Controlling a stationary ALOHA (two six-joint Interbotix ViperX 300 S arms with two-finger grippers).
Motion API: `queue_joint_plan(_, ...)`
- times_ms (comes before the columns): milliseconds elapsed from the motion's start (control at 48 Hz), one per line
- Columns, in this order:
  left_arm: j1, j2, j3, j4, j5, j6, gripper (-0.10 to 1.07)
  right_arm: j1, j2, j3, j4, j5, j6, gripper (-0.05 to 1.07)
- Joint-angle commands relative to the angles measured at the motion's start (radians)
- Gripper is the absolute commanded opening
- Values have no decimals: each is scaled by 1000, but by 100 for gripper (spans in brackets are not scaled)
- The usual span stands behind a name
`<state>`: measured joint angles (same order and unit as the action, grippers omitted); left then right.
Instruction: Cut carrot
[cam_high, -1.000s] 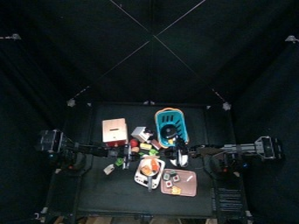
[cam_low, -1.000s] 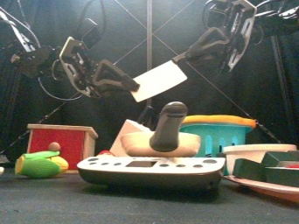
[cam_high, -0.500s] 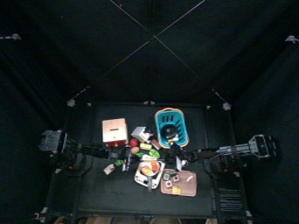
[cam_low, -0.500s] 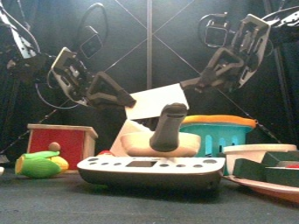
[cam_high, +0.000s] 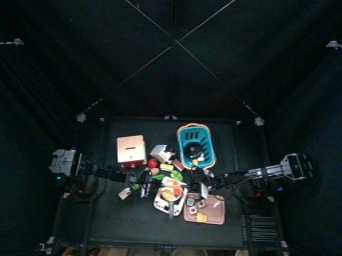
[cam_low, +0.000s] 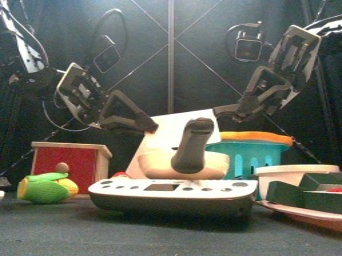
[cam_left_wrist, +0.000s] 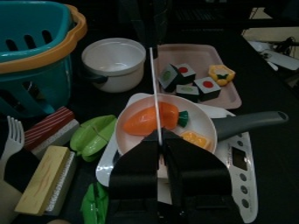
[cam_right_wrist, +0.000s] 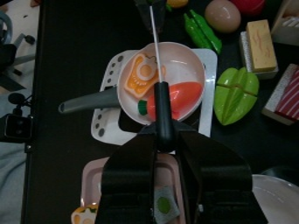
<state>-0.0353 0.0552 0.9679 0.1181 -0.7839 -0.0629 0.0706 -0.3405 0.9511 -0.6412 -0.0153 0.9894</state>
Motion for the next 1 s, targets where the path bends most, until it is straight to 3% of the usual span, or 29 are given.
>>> queue_joint_plan(0, -8, -3, -26, 2, -9, 2, 39, 0, -8, -3, 18, 0, 2, 50)
queue_joint_plan(979, -9, 29, -44, 0, -9, 3, 39, -5, 31, -6, 31, 6, -5, 50)
